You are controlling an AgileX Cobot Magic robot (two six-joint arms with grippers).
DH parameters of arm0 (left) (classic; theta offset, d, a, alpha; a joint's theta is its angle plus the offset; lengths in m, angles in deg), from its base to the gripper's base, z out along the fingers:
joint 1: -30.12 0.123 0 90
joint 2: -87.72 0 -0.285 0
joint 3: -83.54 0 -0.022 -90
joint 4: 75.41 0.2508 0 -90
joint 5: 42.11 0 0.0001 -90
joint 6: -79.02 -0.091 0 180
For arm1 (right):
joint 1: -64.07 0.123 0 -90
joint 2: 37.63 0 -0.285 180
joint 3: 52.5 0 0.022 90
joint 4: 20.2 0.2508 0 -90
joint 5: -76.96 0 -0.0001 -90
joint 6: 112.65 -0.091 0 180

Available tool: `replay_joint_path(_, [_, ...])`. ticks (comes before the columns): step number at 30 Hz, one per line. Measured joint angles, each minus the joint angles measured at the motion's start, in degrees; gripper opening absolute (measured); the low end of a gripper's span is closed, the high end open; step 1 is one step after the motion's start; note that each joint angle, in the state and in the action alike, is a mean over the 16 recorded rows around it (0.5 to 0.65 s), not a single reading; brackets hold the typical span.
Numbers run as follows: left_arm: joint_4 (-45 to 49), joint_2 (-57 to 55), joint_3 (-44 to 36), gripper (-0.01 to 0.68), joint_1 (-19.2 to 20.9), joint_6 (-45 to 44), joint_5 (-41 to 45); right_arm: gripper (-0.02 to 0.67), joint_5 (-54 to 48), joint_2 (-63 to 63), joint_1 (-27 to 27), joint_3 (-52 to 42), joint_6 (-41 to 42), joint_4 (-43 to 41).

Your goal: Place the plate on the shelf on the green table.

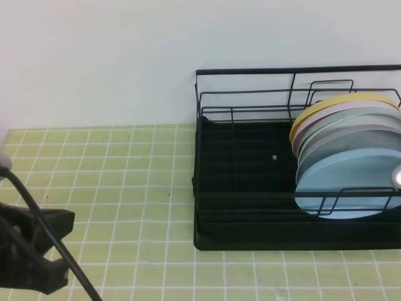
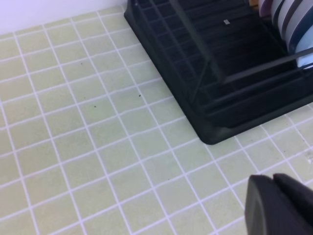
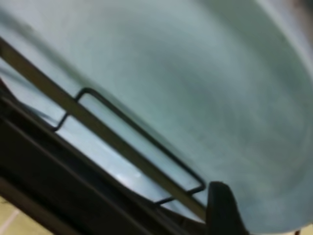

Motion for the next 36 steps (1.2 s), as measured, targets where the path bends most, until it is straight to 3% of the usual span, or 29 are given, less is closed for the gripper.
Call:
replay_joint_path(8, [0.39, 0.0, -0.02, 0.0, 0.0, -0.3, 0.26, 0.319, -3.01, -5.24, -0.05, -2.55, -5.32, 0.0])
replay_joint_path(19, [0.65, 0.0, -0.08, 0.0, 0.0, -0.62, 0.11, 0.266, 3.8, -12.61, 0.0, -2.9, -9.6, 0.0])
replay_joint_path(25, [0.28, 0.0, -0.14, -0.001, 0.0, -0.63, -0.13, 0.183, 4.73, -16.32, 0.0, -2.91, -13.58, 0.0])
replay_joint_path(36, [-3.96, 0.0, -4.89, 0.0, 0.0, -1.21, -7.25, 0.014, -6.41, -34.85, 0.0, -6.38, -23.25, -0.06])
